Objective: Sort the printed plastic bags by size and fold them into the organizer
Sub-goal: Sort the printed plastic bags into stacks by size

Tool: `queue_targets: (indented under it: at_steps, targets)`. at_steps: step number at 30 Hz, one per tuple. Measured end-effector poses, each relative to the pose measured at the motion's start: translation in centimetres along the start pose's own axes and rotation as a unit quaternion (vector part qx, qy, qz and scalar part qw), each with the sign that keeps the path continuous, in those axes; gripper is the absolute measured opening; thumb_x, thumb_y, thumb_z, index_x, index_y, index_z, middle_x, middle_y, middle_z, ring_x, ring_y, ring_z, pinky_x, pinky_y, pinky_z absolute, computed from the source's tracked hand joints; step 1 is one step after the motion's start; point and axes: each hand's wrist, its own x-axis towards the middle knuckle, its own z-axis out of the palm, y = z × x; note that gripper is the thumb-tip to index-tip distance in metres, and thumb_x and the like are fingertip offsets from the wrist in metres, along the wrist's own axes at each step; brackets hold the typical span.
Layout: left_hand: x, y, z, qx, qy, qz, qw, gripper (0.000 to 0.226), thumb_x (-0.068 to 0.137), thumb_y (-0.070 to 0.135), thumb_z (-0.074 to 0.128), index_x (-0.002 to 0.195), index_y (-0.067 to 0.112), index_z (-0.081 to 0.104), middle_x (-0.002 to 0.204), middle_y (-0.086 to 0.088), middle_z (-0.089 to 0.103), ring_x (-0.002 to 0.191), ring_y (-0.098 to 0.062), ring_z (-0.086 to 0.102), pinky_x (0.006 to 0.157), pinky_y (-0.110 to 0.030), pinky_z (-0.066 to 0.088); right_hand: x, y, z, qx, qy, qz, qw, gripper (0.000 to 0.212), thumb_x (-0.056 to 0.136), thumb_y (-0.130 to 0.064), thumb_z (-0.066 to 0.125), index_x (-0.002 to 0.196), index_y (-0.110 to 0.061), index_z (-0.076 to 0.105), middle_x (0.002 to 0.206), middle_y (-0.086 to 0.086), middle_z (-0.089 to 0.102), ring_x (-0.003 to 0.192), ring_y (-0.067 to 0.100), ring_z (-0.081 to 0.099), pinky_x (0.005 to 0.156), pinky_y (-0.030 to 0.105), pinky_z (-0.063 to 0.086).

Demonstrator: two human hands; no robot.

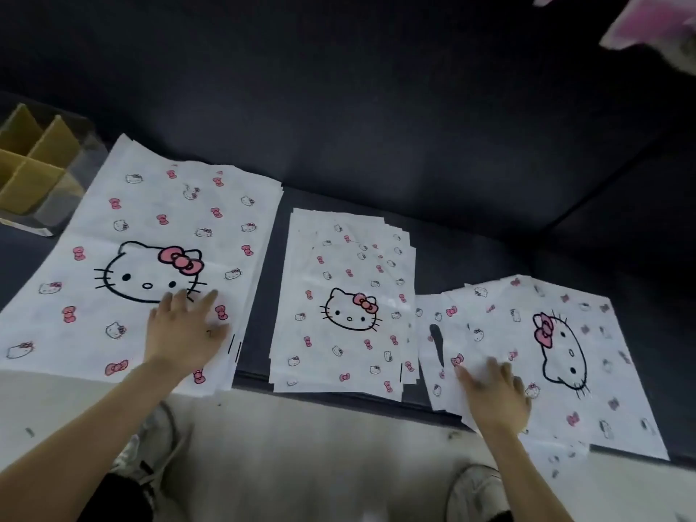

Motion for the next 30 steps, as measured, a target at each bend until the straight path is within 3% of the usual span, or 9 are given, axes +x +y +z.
queue_targets:
  at_steps: [3,6,12,16,18,20,23,27,30]
  targets:
    - [-0.7,3.8,0.2,-0.003,-0.001,0.046,0.999,0.061,0.089,0.041,0.055,0.144,0.021,0.038,0.145,-0.023,0.036,0.137,-0.041,0.027,0.111,-0.047,0.027,-0.5,0.8,0.6,0.021,0.024,-0.023,0.999,0.047,0.097,-0.046,0.029,0.13,-0.023,0.053,0.135,0.001,0.051,0.119,0.023,0.048,0.089,0.033,0.044]
    - [-2.2,7.8,0.5,-0.092,0.048,0.12,0.987,0.047,0.081,0.027,0.066,0.123,0.006,0.061,0.121,-0.027,0.056,0.116,-0.048,0.049,0.099,-0.052,0.042,-1.2,0.1,-0.7,0.155,0.094,0.036,0.983,0.038,0.097,-0.042,0.043,0.097,-0.013,0.067,0.082,0.011,0.064,0.074,0.03,0.059,0.06,0.028,0.038]
    - [-7.7,15.0,-1.4,-0.379,-0.115,0.111,0.911,0.039,0.089,0.046,0.059,0.122,0.026,0.058,0.122,0.01,0.057,0.115,-0.011,0.053,0.09,-0.015,0.038,-3.4,-5.4,-7.3,0.379,0.029,-0.004,0.925,0.056,0.099,-0.023,0.047,0.047,-0.02,0.026,0.041,-0.005,0.025,0.044,0.015,0.024,0.048,0.024,0.017]
    - [-9.2,15.9,-1.8,-0.598,-0.234,0.029,0.766,0.065,0.067,0.069,0.067,0.121,0.037,0.054,0.107,0.019,0.068,0.11,-0.001,0.058,0.095,-0.022,0.044,-3.7,-11.9,-9.5,0.65,-0.252,0.115,0.708,0.031,0.097,-0.023,0.05,0.07,-0.011,0.058,0.061,0.001,0.058,0.061,0.021,0.052,0.056,0.027,0.043]
    - [-9.1,15.7,-1.8,-0.632,-0.239,-0.005,0.737,0.084,0.057,0.079,0.066,0.127,0.038,0.048,0.114,0.014,0.065,0.106,-0.001,0.058,0.092,-0.029,0.044,-4.0,-14.4,-9.6,0.717,-0.356,0.139,0.583,0.025,0.099,-0.025,0.05,0.105,-0.004,0.063,0.094,0.009,0.067,0.086,0.025,0.064,0.07,0.036,0.053]
    - [-8.5,15.6,-1.5,-0.635,-0.224,-0.052,0.738,0.073,0.068,0.066,0.07,0.13,0.038,0.042,0.118,0.009,0.058,0.106,-0.002,0.056,0.084,-0.028,0.042,-3.9,-15.4,-9.1,0.741,-0.392,0.118,0.533,0.03,0.1,-0.029,0.047,0.121,-0.009,0.055,0.112,0.009,0.061,0.105,0.028,0.06,0.08,0.038,0.053]
    - [-7.3,15.7,0.0,-0.569,-0.152,-0.074,0.805,0.048,0.081,0.023,0.073,0.121,0.027,0.047,0.108,0.004,0.065,0.096,-0.012,0.064,0.069,-0.022,0.048,-3.2,-14.5,-8.0,0.701,-0.381,0.06,0.6,0.038,0.099,-0.029,0.05,0.134,-0.015,0.048,0.126,0.006,0.054,0.117,0.025,0.053,0.096,0.036,0.046]
    - [-5.9,15.4,0.9,-0.462,-0.06,-0.08,0.881,0.03,0.082,-0.005,0.047,0.102,0.017,0.049,0.087,-0.008,0.066,0.075,-0.027,0.063,0.069,-0.039,0.055,-1.1,-10.1,-4.7,0.307,-0.107,-0.029,0.945,0.055,0.09,-0.028,0.058,0.141,-0.015,0.041,0.135,0.005,0.053,0.117,0.024,0.053,0.097,0.035,0.043]
    - [-4.6,14.6,0.5,-0.443,0.001,-0.049,0.895,0.04,0.086,-0.007,0.046,0.119,0.015,0.05,0.073,-0.003,0.06,0.058,-0.018,0.056,0.048,-0.02,0.049,0.7,-6.3,-2.7,0.107,-0.015,-0.013,0.994,0.072,0.082,-0.04,0.064,0.142,-0.013,0.036,0.134,0.013,0.05,0.118,0.032,0.049,0.095,0.041,0.04]
